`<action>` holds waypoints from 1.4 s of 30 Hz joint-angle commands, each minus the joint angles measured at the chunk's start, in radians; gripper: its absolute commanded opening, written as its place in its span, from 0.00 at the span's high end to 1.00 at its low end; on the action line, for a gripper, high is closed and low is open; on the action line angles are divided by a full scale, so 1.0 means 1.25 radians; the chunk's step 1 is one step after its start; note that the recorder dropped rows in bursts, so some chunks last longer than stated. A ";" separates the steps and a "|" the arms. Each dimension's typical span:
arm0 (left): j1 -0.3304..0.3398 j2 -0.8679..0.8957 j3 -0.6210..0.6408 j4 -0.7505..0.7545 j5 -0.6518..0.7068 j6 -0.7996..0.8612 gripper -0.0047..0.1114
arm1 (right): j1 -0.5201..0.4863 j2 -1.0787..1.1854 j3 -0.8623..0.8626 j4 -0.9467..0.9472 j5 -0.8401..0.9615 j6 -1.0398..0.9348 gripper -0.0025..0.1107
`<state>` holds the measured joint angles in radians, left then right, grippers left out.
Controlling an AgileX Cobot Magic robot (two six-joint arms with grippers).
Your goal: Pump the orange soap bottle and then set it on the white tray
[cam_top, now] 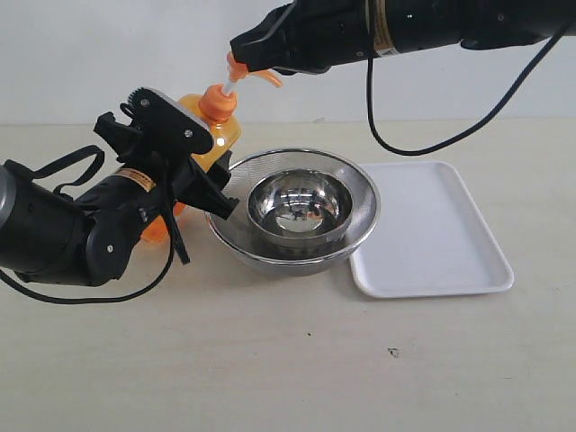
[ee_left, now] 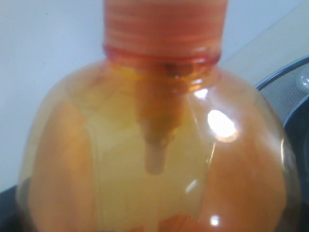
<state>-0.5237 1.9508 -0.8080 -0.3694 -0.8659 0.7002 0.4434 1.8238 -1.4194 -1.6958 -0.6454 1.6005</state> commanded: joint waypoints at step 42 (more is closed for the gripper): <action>-0.007 0.003 0.003 0.009 0.068 -0.027 0.92 | 0.003 -0.071 0.010 -0.039 0.060 -0.032 0.98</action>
<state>-0.5219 1.9508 -0.8080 -0.3601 -0.8647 0.7095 0.4448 1.7879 -1.4121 -1.7301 -0.6110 1.5916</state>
